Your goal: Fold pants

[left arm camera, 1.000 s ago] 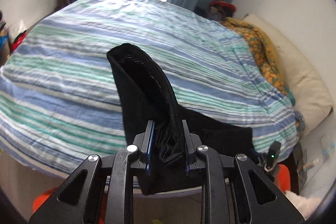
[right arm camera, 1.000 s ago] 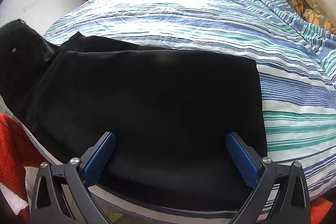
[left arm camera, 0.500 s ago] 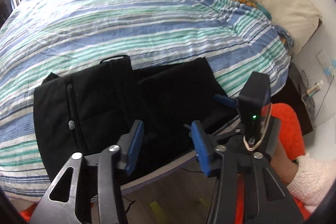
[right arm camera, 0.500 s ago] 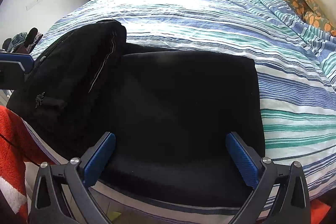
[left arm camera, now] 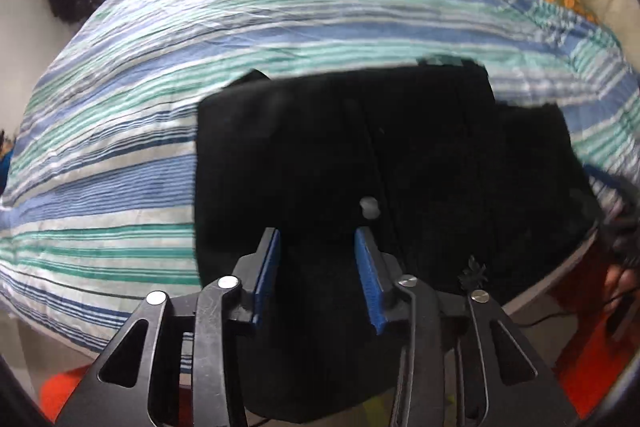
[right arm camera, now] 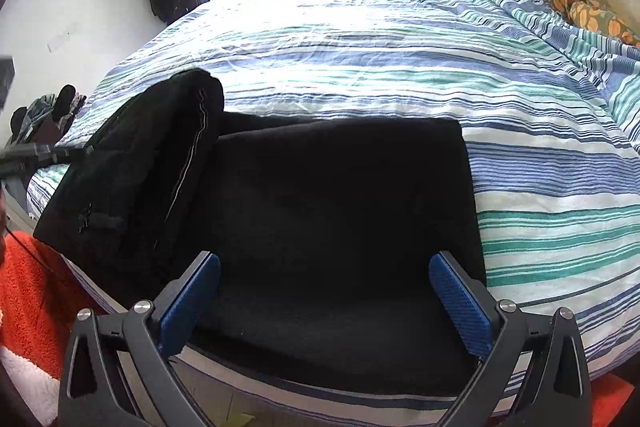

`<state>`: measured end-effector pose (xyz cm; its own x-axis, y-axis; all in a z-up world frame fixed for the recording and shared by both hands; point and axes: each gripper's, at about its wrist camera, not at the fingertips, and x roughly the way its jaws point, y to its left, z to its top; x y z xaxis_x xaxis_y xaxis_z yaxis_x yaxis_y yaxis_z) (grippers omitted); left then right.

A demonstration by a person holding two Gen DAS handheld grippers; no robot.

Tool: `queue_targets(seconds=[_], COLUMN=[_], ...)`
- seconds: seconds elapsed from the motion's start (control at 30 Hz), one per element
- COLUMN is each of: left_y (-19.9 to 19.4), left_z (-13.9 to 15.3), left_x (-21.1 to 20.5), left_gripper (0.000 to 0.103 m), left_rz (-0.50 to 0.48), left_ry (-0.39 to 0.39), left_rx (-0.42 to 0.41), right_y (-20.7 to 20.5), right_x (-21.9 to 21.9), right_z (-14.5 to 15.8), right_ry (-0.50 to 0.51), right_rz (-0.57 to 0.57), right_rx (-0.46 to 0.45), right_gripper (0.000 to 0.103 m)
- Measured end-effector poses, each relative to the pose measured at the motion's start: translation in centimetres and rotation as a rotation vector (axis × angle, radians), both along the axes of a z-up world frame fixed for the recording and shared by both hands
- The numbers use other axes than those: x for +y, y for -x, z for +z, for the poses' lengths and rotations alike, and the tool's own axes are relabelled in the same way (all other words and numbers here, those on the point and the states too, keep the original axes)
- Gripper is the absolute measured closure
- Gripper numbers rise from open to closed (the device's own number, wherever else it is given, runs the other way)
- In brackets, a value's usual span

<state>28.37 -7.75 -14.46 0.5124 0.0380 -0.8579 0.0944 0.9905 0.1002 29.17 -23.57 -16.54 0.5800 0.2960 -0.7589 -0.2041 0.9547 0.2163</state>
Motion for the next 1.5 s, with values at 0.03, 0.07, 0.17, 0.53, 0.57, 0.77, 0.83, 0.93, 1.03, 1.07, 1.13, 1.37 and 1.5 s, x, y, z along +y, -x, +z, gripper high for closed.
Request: queue_targets(seconds=[0.03, 0.07, 0.17, 0.53, 0.57, 0.77, 0.83, 0.93, 1.03, 1.07, 1.13, 1.37, 1.5], left_y=[0.8, 1.3, 1.2, 0.5, 0.4, 0.4, 0.5, 0.4, 0.3, 0.3, 0.4, 1.9, 2.3], left_z=[-0.6, -0.9, -0.9, -0.3, -0.3, -0.5, -0.4, -0.5, -0.5, -0.5, -0.5, 4.3, 4.9], left_x=[-1.4, -2.4, -3.3, -0.5, -0.4, -0.4, -0.1, 0.2, 0.5, 0.4, 0.4, 3.7, 7.1], left_gripper=[0.086, 0.091, 0.095, 0.088, 0.088, 0.087, 0.087, 0.087, 0.087, 0.087, 0.086, 0.019, 0.009], left_rz=[-0.026, -0.039, -0.049, 0.016, 0.015, 0.018, 0.020, 0.028, 0.032, 0.032, 0.029, 0.142, 0.266], left_ry=[-0.055, -0.099, -0.150, 0.037, 0.038, 0.049, 0.050, 0.058, 0.075, 0.071, 0.061, 0.028, 0.004], left_rx=[-0.027, -0.053, -0.055, -0.023, -0.024, -0.026, -0.027, -0.024, -0.022, -0.021, -0.025, -0.180, -0.236], right_y=[0.3, 0.4, 0.3, -5.5, -5.6, -6.2, -6.6, -6.7, -7.0, -6.9, -6.4, -4.1, -3.5], right_x=[-0.4, -0.8, -2.0, 4.1, 4.6, 5.0, 5.3, 6.1, 7.5, 8.2, 10.0, 11.7, 10.5], right_z=[0.5, 1.2, 2.6, -3.2, -3.5, -4.2, -4.5, -4.2, -4.7, -4.9, -4.5, 0.1, 2.7], right_ry=[-0.017, -0.045, -0.252, -0.744, -0.727, -0.640, -0.687, -0.725, -0.629, -0.595, -0.518, -0.278, -0.323], right_rz=[-0.013, -0.024, -0.023, 0.358, 0.380, 0.404, 0.437, 0.500, 0.496, 0.501, 0.515, 0.505, 0.483], right_rx=[-0.029, -0.056, -0.068, 0.402, 0.428, 0.506, 0.533, 0.548, 0.593, 0.597, 0.570, 0.384, 0.325], right_gripper=[0.000, 0.000, 0.000, 0.033, 0.035, 0.054, 0.055, 0.061, 0.062, 0.063, 0.063, 0.077, 0.078])
